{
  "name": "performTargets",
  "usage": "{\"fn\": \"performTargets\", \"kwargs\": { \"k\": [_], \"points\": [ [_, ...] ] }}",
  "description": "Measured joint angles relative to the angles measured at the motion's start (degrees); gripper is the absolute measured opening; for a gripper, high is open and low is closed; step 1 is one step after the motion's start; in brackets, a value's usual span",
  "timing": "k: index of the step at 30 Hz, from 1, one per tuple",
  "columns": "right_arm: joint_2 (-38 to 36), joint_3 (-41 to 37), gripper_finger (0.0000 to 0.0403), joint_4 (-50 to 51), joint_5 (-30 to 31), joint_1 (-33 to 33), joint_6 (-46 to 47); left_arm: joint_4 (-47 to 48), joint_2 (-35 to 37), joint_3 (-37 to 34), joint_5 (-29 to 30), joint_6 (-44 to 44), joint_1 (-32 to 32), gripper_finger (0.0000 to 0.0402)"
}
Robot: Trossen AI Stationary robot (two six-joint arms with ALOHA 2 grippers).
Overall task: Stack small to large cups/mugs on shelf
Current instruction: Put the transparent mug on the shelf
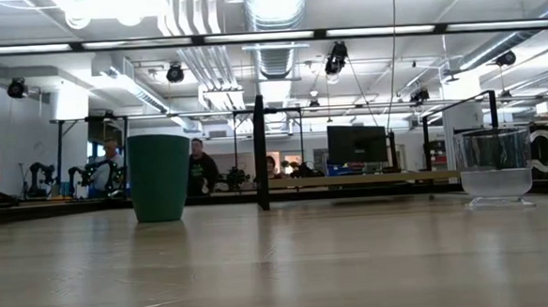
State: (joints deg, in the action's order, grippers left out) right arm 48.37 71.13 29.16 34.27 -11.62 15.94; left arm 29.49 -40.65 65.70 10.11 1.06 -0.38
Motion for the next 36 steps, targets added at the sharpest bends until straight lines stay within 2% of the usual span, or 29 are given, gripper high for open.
{"fn": "performTargets", "kwargs": {
  "k": [7, 12, 30, 36],
  "points": [
    [2.87, -0.66, 0.007, 0.6, 0.04, 0.0, 1.93, -0.14, -1.1, 1.02, -0.07, 0.0, 0.0, 0.0],
    [5.21, -0.17, 0.007, 0.15, -0.14, 0.0, 6.63, -0.29, -1.89, 0.75, -0.07, 0.0, 0.0, 0.0],
    [10.57, -0.13, 0.007, 1.04, -0.25, 0.0, 6.63, -0.5, -6.69, 0.7, -0.13, 0.08, 0.0, 0.0],
    [11.43, -0.17, 0.007, 1.42, -4.23, -0.02, 7.01, 0.08, -8.69, 0.49, -0.15, 0.04, 0.0, 0.0]
  ]
}}
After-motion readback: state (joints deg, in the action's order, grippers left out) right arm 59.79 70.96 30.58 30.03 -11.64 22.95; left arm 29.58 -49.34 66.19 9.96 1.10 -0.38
